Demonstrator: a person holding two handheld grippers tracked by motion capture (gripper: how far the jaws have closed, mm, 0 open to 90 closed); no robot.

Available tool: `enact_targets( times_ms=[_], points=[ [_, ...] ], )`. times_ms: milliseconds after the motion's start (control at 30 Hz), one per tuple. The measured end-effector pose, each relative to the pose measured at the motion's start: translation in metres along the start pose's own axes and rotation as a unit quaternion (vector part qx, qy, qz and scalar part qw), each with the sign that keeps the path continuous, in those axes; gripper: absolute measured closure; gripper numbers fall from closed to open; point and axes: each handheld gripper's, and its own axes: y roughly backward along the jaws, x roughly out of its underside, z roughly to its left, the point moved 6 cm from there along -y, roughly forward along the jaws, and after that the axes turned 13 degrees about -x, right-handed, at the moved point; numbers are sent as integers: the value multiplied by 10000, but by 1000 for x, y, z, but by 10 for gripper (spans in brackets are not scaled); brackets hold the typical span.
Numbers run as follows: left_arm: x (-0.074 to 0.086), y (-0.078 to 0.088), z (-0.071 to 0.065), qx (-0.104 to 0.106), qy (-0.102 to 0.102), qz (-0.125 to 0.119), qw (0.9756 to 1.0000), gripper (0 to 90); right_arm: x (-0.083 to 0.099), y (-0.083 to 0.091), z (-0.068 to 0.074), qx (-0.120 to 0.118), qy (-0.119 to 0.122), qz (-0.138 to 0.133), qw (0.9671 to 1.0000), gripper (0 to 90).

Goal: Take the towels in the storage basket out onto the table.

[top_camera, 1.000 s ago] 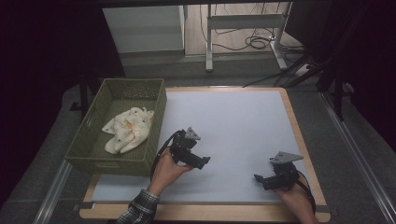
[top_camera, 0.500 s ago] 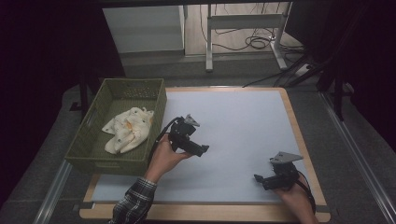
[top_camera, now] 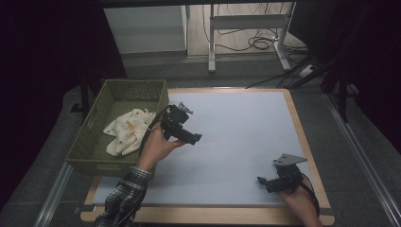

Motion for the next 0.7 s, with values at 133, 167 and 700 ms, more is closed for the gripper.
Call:
enact_targets(
  times_ms=[133, 167, 700],
  points=[
    [1, 3, 15, -120, 94, 43, 9999, 8, 0, 0, 0, -1, 1, 1, 10000, 59],
    [2, 3, 19, -151, 109, 52, 9998, 8, 0, 0, 0, -1, 0, 0, 10000, 59],
    [23, 16, 80, -573, 612, 190, 9963, 11, 0, 0, 0, 0, 1, 1, 10000, 59]
  ],
)
